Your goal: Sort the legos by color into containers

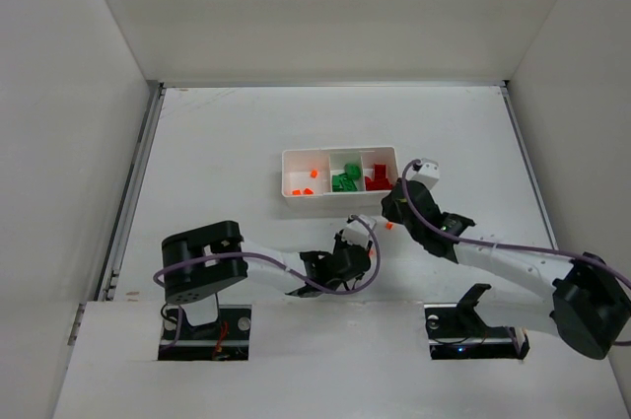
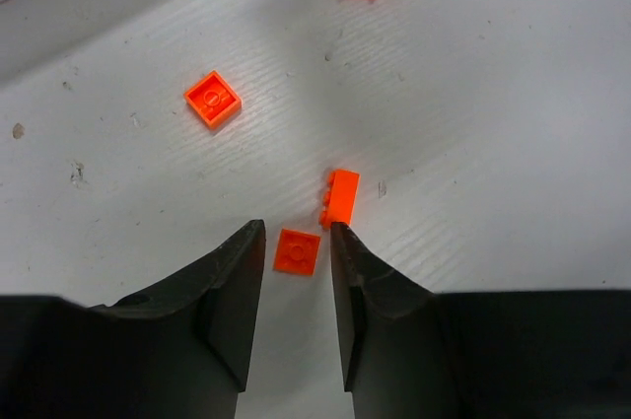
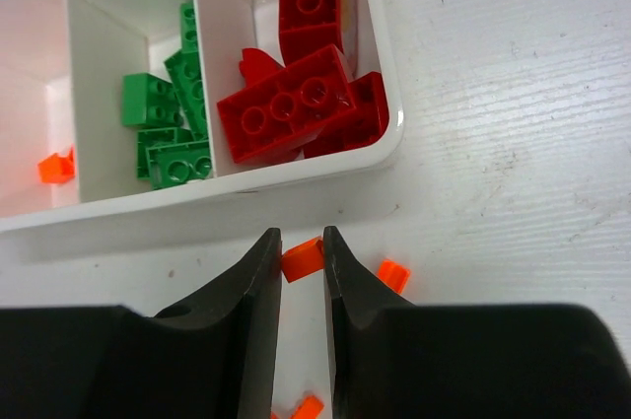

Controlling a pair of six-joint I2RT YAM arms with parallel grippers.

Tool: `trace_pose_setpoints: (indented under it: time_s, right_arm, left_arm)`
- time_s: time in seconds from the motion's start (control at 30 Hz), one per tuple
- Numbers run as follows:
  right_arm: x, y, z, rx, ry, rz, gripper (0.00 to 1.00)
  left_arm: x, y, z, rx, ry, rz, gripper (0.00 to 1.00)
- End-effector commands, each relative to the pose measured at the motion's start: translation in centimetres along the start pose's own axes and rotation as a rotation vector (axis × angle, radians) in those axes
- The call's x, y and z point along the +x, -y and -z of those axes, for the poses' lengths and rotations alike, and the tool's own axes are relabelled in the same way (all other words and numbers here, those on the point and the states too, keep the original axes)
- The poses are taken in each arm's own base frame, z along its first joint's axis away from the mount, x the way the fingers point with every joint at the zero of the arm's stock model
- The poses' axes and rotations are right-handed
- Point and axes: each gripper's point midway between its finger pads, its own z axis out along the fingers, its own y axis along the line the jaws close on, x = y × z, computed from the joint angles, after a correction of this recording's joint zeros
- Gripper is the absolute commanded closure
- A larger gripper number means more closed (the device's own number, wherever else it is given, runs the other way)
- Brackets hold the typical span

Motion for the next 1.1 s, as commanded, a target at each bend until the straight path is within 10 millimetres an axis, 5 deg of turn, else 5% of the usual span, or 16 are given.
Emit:
trace_pose_setpoints:
  time_s: [0.0,0.13,0.47,0.7,0.87,1.07]
  right_arm:
    - [-0.8,-0.3,0.9,-0.027,0.029,-0.028,0.80]
    - [-1.1,-0.4,1.3,-0.035,0.036,-0.031,0.80]
    - [-1.2,-0.6,1.1,-0.036,0.033,-0.030,0.80]
    - [-2.1,-1.0,1.8,-0.059,0.056,-0.042,0.80]
    - [-3.3,-2.5,2.1,-0.103,0.070,-0.039,0.80]
    - [-4.6,-7.2,1.6,-0.198,0.071,-0.012,0.80]
  left_arm:
    - [2.0,-1.2,-0.2,-0.051,-0.064,-0.070,0.73]
    - [2.0,-1.4,0.2,-0.054,-0.074,-0.078,0.77]
    - [2.9,-1.0,1.0,-0.026,-0.097,-0.122,0.66]
    - [4.2,-2.0,0.7,-0.080,-0.138,-0.183,0.83]
    - [1.9,-2.1,1.8,-0.092,-0.058,-0.157,0.89]
    - [-2.5,-3.3,5.3,-0.057,0.073,-0.014,0.90]
